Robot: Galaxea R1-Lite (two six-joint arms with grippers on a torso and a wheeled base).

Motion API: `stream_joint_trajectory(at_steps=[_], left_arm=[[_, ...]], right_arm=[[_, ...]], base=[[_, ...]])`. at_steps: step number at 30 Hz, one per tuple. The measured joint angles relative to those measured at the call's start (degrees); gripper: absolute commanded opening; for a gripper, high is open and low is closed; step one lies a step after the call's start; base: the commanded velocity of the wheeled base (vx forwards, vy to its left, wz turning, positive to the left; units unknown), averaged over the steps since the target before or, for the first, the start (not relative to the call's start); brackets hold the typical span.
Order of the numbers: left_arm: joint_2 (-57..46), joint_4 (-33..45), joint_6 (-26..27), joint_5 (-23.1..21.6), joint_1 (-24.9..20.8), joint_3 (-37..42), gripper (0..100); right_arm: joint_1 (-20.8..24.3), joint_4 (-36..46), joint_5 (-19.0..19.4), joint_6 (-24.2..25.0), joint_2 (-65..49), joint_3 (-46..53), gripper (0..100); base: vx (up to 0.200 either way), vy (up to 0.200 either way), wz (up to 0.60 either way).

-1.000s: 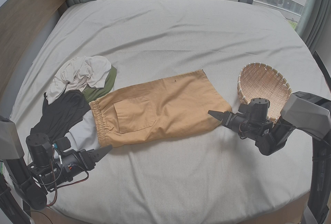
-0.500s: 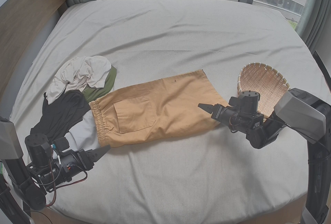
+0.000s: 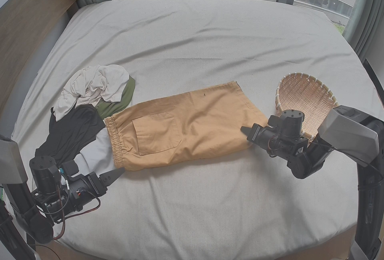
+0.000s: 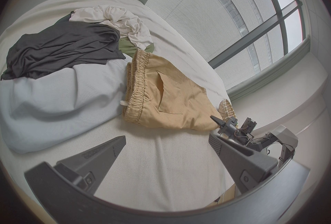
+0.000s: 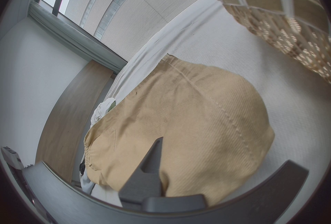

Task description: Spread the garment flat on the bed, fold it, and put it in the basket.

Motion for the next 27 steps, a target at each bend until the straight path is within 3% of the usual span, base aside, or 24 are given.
stream_joint_trajectory(at_steps=[8, 21, 27], left_arm=[[0.29, 0.0, -0.18, 0.02, 0.93, -0.02, 100], [2.12, -0.06, -0.32, 0.0, 2.17, -1.57, 100], [4.38, -0.09, -0.16, 0.02, 2.19, -4.05, 100]], right_arm=[[0.29, -3.0, -0.07, -0.93, -4.67, 9.33, 0], [-0.09, -4.07, -0.09, -6.68, -13.57, 30.21, 0], [-0.56, -6.56, -0.07, -8.29, -15.08, 34.73, 0]], base=[[0.0, 0.0, 0.0], [0.0, 0.0, 0.0], [0.0, 0.0, 0.0]])
